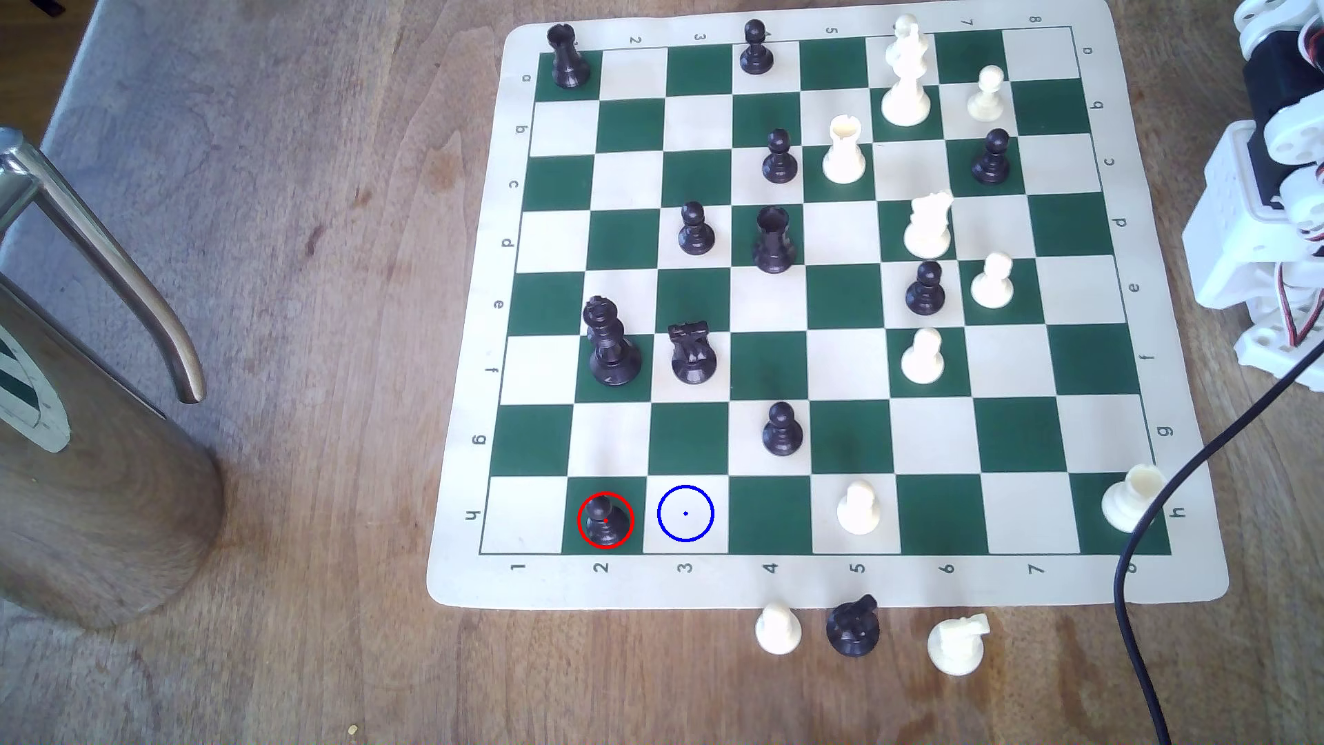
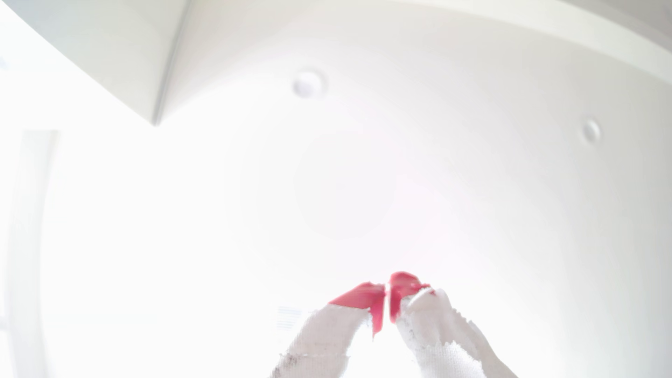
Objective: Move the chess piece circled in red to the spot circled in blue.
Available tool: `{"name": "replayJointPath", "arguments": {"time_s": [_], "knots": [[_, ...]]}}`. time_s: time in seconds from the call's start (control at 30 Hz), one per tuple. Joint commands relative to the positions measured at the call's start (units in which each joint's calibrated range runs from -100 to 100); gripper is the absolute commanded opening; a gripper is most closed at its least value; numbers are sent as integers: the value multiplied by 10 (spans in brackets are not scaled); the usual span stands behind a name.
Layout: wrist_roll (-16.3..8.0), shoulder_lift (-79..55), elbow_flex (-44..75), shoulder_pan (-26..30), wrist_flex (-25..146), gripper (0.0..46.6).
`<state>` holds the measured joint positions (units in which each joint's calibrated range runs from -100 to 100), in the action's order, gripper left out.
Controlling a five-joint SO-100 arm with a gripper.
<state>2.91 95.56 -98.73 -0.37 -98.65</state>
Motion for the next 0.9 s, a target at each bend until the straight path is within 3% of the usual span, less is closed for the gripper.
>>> {"name": "replayJointPath", "arguments": {"time_s": [0.0,0.17,0.37,0.67,0.87], "knots": [[-3,3,-13,3,-10,17],[-11,3,-13,13,51,18],[-20,2,-4,26,340,18],[-42,2,8,13,549,19],[-21,2,100,96,887,51]]}}
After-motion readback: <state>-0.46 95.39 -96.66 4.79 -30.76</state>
